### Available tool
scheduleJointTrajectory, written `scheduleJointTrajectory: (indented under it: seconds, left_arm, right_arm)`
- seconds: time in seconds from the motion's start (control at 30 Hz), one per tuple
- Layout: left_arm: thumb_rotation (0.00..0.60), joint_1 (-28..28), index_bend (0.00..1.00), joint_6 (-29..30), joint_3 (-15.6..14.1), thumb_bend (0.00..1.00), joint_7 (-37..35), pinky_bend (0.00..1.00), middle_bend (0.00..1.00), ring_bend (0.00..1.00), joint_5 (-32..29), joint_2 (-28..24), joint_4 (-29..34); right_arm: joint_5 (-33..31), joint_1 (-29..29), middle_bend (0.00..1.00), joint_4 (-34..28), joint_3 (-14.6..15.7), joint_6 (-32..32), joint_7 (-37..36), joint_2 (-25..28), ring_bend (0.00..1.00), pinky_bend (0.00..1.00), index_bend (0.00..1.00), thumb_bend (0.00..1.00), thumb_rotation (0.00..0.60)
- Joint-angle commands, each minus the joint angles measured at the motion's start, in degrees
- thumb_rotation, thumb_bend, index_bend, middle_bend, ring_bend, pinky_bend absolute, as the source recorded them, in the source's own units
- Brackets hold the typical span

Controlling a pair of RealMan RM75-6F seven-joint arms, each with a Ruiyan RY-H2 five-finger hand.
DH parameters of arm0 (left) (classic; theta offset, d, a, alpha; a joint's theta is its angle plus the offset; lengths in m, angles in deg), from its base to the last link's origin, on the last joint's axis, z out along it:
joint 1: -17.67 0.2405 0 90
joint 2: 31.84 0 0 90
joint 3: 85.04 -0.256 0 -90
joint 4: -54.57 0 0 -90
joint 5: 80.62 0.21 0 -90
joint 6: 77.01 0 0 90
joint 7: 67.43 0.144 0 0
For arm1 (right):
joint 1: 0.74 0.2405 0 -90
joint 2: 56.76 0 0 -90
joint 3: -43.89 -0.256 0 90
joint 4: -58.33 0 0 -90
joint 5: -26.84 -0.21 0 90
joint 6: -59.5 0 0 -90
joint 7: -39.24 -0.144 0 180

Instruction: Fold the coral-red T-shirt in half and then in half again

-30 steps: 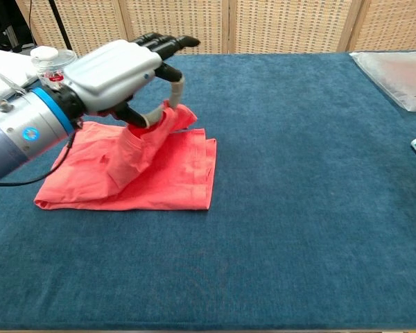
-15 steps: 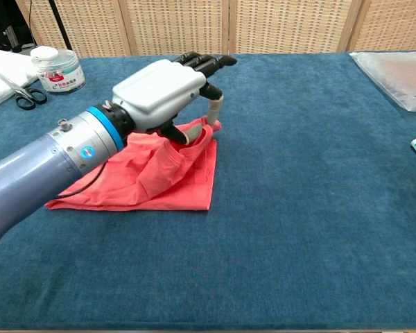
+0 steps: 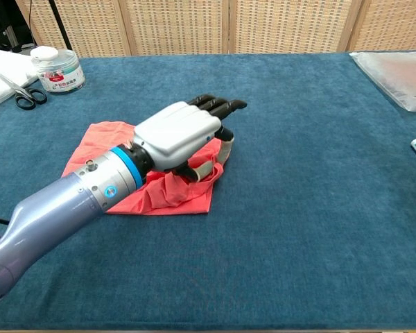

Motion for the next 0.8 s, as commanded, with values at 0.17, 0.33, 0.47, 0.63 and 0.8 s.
scheduleJointTrajectory:
  seconds: [0.17,0.33,0.47,0.63,0.8]
  left_arm:
    - [0.6,1.0,0.11,3.0,0.9,0.32,-5.0,0.0,0.0,0.0,0.0,0.9,-0.7]
    - [0.6,1.3,0.0,4.5,1.8,0.21,-7.2,0.0,0.0,0.0,0.0,0.2,0.3]
    - [0.6,1.9,0.0,5.7,3.1,0.14,-10.4,0.0,0.0,0.0,-0.6,-1.8,3.4]
    - [0.6,3.5,0.0,7.2,3.1,0.13,-13.4,0.0,0.0,0.0,-0.6,-6.9,9.3]
    - [0.6,5.6,0.0,7.1,0.8,0.12,-13.3,0.0,0.0,0.0,-0.1,-12.8,13.9]
  right_arm:
    - [0.1,0.0,0.0,0.0,0.1,0.0,0.1,0.0,0.0,0.0,0.0,0.26,0.6]
    - [0.1,0.1,0.0,-0.1,0.2,-0.2,0.4,-0.1,0.0,0.0,0.0,0.26,0.6]
    - [0.2,0.0,0.0,-0.1,0.2,-0.1,0.6,-0.1,0.0,0.0,0.0,0.26,0.6]
    - [0.3,0.1,0.0,0.0,0.3,-0.1,0.6,-0.2,0.0,0.0,0.0,0.26,0.6]
    - [0.4,0.1,0.0,-0.1,0.3,-0.1,0.9,-0.2,0.0,0.0,0.0,0.26,0.6]
